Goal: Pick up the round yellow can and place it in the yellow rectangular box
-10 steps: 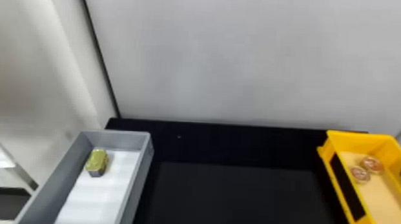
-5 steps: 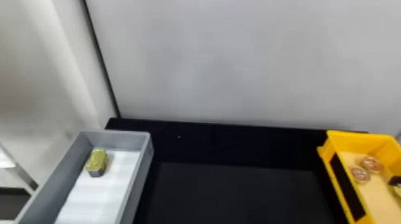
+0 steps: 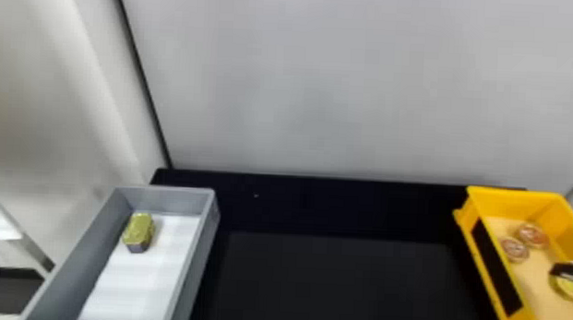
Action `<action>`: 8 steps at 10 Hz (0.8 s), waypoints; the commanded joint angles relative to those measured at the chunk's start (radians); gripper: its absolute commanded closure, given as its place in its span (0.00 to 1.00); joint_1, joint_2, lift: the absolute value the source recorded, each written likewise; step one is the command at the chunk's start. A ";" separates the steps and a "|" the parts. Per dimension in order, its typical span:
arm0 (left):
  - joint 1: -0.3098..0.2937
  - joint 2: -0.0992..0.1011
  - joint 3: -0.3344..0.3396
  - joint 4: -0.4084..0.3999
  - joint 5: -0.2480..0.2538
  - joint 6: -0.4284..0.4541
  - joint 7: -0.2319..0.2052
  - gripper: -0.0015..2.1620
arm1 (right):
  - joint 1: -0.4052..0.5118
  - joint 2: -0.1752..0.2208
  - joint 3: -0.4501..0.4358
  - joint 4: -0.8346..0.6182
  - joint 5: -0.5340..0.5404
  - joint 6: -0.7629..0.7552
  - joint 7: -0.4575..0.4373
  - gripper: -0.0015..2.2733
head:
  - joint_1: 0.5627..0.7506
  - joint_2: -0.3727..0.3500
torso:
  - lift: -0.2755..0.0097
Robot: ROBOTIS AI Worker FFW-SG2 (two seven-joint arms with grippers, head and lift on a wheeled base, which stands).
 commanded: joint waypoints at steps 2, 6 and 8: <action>-0.010 0.000 -0.016 0.007 0.000 -0.004 -0.001 0.05 | -0.012 -0.004 0.013 0.111 -0.010 -0.057 -0.006 0.33 | 0.84 0.56 | 0.96; -0.029 0.000 -0.040 0.024 0.000 -0.015 -0.006 0.05 | -0.047 -0.002 0.065 0.213 -0.024 -0.100 -0.031 0.33 | 0.84 0.56 | 0.96; -0.029 0.000 -0.046 0.028 0.000 -0.017 -0.006 0.05 | -0.047 -0.002 0.070 0.223 -0.036 -0.098 -0.052 0.33 | 0.84 0.56 | 0.96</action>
